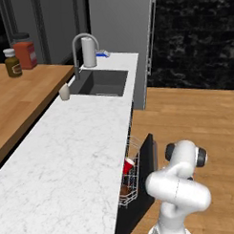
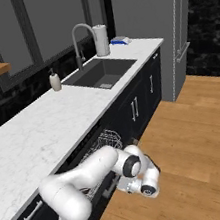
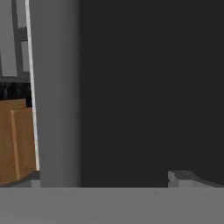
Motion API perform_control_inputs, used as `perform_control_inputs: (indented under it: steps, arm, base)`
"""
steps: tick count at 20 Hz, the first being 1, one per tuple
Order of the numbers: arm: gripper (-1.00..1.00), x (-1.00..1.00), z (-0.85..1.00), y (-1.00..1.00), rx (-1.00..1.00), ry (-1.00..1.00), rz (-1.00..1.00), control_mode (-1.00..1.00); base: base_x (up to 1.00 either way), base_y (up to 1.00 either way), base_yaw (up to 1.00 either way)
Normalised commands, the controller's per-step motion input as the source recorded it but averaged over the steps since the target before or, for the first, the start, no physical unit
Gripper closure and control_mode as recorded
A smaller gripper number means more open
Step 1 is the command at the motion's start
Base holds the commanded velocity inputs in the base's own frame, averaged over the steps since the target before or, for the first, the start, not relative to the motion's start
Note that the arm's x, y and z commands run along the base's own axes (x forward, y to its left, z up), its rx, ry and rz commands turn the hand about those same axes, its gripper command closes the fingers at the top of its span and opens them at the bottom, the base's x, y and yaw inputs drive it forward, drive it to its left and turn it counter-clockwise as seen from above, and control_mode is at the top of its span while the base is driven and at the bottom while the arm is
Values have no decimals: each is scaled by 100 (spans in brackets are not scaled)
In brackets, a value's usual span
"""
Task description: Pick up the cup and bowl from the counter, place them in the dishwasher, and close the dishwasher door.
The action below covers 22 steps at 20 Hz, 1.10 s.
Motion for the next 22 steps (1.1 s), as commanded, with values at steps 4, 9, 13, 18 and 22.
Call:
perform_control_inputs:
  steps: [4,9,13,18,22]
  arm:
    - [-100,49,45,100,0,-17,0,-100]
    - [-100,51,36,100,0,-13,0,-100]
    - [-100,45,18,100,0,-9,0,-100]
    - [-100,38,7,100,0,-8,0,-100]
    - [-100,35,3,100,0,-7,0,-100]
  base:
    - [0,0,0]
    - [0,0,0]
    - [0,0,0]
    - [0,0,0]
    - [0,0,0]
